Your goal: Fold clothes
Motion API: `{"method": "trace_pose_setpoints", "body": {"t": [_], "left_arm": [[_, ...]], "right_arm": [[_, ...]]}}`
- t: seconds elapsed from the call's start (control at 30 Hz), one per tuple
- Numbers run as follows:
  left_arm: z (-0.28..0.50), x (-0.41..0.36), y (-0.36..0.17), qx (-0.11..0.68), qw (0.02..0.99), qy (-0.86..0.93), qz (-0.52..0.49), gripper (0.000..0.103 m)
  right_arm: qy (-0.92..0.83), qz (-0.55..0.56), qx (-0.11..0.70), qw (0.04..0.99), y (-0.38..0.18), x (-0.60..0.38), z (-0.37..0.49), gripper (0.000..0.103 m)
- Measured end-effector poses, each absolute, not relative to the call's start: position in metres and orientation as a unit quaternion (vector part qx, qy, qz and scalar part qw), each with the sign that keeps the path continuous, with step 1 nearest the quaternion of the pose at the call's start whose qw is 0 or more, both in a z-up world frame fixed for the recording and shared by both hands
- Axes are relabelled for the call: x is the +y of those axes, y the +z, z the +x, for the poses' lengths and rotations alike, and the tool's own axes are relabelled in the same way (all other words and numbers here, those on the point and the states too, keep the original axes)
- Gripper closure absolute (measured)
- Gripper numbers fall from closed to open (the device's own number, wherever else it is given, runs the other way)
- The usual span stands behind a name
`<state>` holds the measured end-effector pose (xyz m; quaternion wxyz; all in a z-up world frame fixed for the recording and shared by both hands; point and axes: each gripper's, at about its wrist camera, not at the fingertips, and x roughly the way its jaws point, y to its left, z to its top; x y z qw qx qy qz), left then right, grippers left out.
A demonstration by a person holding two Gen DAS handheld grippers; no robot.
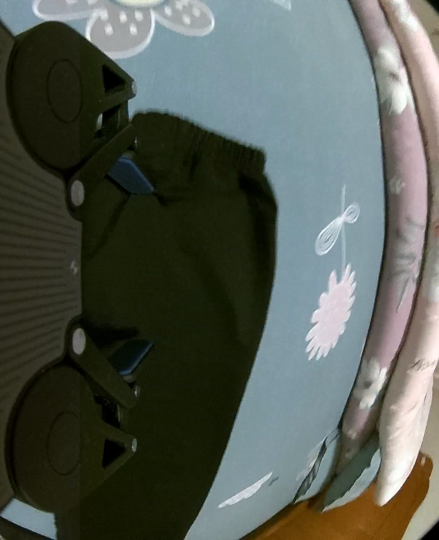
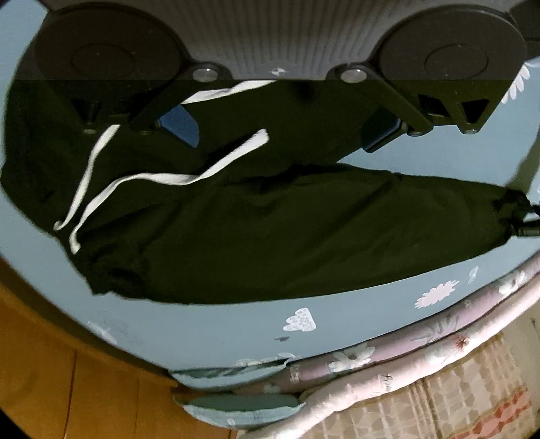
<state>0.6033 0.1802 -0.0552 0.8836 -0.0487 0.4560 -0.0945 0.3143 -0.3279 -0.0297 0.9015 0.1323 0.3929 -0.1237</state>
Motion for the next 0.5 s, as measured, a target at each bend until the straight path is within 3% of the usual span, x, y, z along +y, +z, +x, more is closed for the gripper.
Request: {"method": "trace_pose_setpoints", "body": {"t": [0.5], "left_arm": [[0.451,0.04,0.038,0.349,0.872,-0.313,0.142,0.009]], "right_arm": [[-0.129,0.054,0.458,0.878,-0.055,-0.31,0.284,0.0]]}}
